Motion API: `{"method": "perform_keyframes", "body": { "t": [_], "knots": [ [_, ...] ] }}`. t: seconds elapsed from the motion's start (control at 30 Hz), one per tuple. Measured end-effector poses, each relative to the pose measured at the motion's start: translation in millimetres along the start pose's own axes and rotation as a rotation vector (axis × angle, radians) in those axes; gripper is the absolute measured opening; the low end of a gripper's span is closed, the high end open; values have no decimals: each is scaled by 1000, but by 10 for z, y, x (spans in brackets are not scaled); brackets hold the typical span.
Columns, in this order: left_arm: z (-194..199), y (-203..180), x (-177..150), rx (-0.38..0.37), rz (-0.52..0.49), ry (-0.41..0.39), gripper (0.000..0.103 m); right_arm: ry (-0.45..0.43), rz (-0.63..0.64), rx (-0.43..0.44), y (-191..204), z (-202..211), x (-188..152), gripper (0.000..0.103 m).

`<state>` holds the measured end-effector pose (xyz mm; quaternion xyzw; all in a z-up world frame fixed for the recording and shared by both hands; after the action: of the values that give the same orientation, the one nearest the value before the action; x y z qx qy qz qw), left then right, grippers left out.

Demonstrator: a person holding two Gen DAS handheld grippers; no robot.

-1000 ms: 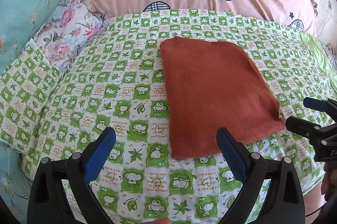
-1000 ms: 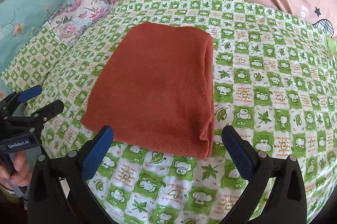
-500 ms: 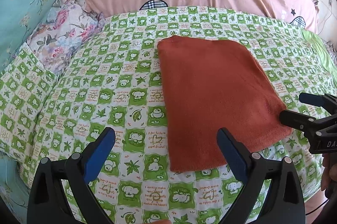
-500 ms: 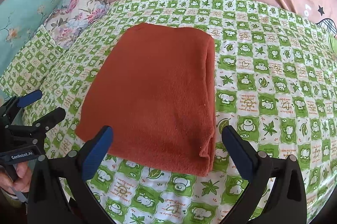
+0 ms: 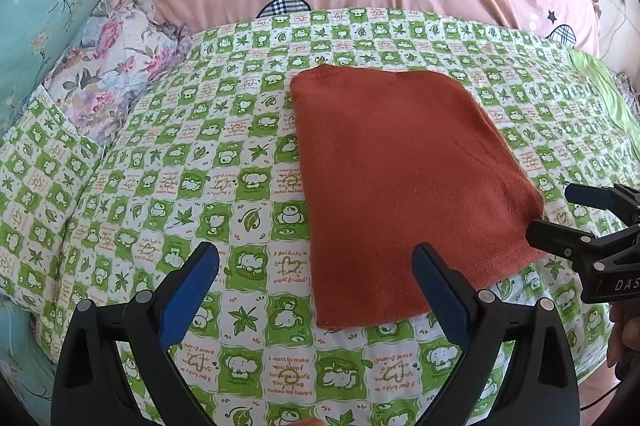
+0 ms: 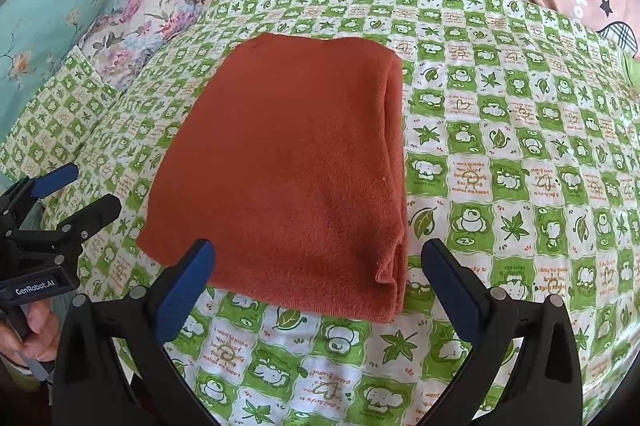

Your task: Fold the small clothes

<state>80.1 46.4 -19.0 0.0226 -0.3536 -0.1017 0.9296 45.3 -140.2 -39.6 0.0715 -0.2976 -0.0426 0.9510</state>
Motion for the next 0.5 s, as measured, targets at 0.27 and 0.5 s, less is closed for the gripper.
{"method": "perform_keyframes", "body": {
  "t": [0.27, 0.5],
  "knots": [
    [19, -24, -36, -1, -8, 6, 97, 0, 0, 1, 48, 28, -44, 102],
    [48, -47, -48, -4, -14, 3, 97, 4, 6, 1, 81, 30, -67, 102]
  ]
}}
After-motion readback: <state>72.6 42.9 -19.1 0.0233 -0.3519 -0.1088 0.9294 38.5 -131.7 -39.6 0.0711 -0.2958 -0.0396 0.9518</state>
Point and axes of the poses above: each gripper's, at about its wrist camera, not at the fingertips, and z roughly against the way its jaws point, y to its left, x to its top, the point moved 5 cm from there along -z, roughly the way its jaws point, and after that the axes turned 4 degrees about -y, right-handed, at the moved point
